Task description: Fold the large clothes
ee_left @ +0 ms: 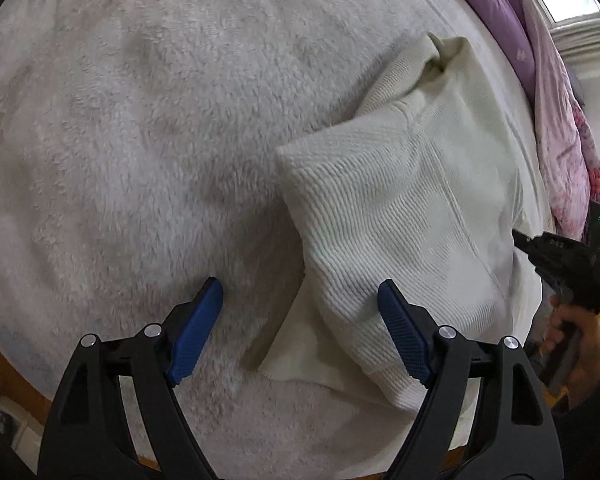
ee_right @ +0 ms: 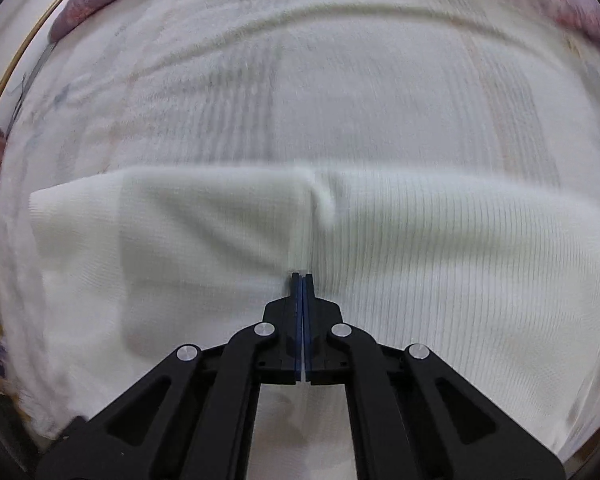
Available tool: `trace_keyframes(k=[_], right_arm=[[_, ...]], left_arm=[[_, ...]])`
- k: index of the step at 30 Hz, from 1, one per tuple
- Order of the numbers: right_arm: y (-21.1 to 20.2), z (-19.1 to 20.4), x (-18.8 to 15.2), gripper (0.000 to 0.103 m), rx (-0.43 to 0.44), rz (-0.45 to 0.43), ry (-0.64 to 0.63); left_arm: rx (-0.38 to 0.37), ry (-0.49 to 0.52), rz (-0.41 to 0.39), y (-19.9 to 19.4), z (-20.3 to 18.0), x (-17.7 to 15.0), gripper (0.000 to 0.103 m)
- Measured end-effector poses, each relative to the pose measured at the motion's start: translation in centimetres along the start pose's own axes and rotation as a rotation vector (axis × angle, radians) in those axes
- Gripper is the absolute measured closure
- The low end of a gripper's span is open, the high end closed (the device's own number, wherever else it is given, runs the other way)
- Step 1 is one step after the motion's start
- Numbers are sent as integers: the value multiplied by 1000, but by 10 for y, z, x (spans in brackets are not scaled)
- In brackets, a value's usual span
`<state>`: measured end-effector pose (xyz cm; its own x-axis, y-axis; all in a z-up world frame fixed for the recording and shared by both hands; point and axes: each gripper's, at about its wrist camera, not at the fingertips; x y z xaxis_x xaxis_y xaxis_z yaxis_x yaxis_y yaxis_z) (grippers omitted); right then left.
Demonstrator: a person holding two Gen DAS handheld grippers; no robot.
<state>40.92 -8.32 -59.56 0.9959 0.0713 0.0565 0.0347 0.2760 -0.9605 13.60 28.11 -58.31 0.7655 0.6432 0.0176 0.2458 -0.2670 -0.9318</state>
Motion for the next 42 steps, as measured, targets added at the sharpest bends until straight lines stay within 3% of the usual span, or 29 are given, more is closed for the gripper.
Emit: trace_keyframes(k=[5, 8, 11, 16, 22, 29, 31, 38, 42], right_arm=[[3, -3, -54, 103, -11, 53, 0], [5, -6, -61, 103, -18, 19, -9], [-1, -8, -68, 103, -25, 48, 23], [-26, -12, -106, 103, -30, 47, 48], [-6, -24, -141, 103, -3, 66, 80], [-17, -22, -183, 103, -12, 71, 63], [-12, -24, -197, 103, 9, 107, 87], [-6, -32, -202, 103, 46, 88, 112], [-7, -40, -200, 103, 74, 74, 116]], left_arm=[[-7, -2, 8, 5, -2, -3, 23], [-2, 13, 13, 3, 0, -4, 22], [8, 27, 16, 10, -11, 0, 21], [-12, 8, 16, 11, -10, 2, 21], [-10, 23, 14, 12, -9, 2, 21], [-17, 18, 14, 13, -12, 2, 21], [-21, 20, 15, 14, -13, 2, 21], [7, 63, 15, 21, -21, 2, 21], [50, 97, 29, 25, -28, 3, 30]])
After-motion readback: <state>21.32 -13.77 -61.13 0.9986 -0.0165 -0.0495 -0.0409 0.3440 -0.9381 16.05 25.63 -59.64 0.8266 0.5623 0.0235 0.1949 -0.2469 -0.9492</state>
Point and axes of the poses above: each gripper's, at about its wrist camera, not at the fingertips, and y roughly the way its jaws point, z to its left, x to its top, and after that the axes turned 2 degrees about x, right-handed
